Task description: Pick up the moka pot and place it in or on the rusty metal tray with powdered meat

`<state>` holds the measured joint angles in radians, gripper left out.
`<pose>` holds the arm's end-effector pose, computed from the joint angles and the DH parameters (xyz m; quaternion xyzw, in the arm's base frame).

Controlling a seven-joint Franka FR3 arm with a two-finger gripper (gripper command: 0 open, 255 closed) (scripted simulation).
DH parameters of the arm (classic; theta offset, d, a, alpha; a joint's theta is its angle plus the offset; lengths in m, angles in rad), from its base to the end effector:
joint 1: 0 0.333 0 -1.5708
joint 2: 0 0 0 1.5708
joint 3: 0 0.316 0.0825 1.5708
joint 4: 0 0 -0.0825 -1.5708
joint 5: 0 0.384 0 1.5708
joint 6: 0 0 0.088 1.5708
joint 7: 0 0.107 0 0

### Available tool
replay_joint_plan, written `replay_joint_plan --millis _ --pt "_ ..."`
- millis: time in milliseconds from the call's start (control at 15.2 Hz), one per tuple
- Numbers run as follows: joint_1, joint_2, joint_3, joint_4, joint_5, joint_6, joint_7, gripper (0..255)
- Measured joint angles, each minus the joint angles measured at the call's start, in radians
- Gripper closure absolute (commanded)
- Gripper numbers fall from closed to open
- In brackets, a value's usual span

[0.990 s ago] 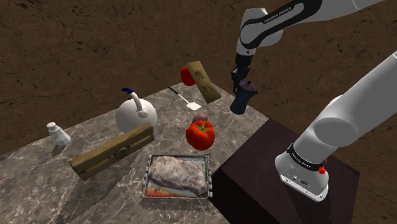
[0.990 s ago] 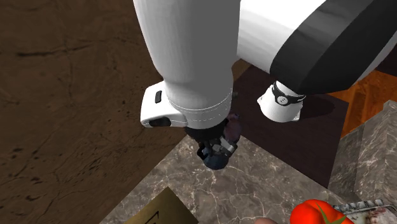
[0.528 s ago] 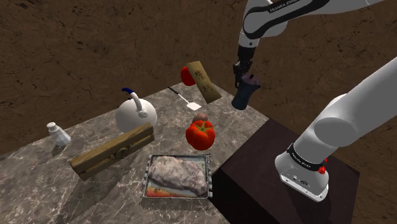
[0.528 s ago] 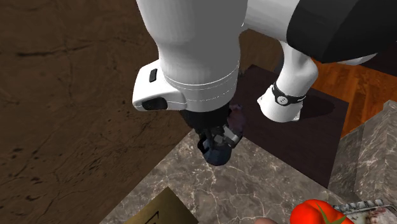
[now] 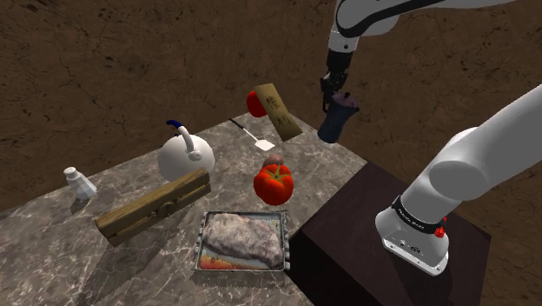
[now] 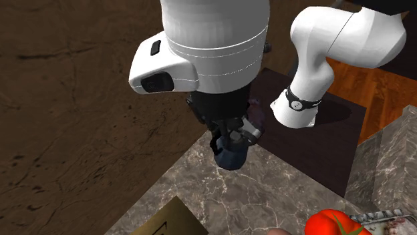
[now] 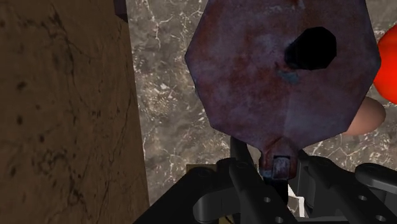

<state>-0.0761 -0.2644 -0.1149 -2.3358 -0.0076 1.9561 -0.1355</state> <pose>0.4403 -0.0868 0.4304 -0.9980 0.0232 0.0558 0.0208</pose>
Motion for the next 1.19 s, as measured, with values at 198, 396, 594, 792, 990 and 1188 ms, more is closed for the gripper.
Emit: replay_joint_plan --millis 198,396,594,792,990,1188 --pt "0.029 -0.023 0.041 -0.014 0.019 -0.009 0.061 255" --pt "0.061 -0.055 0.086 -0.034 0.04 -0.019 0.125 255" --pt "0.097 -0.076 0.138 -0.037 0.067 -0.034 0.2 255" --pt "0.132 -0.078 0.188 -0.034 0.094 -0.034 0.269 255" --pt "0.167 -0.077 0.239 -0.019 0.121 -0.043 0.343 255" --pt "0.199 -0.065 0.289 0.007 0.144 -0.049 0.415 255"
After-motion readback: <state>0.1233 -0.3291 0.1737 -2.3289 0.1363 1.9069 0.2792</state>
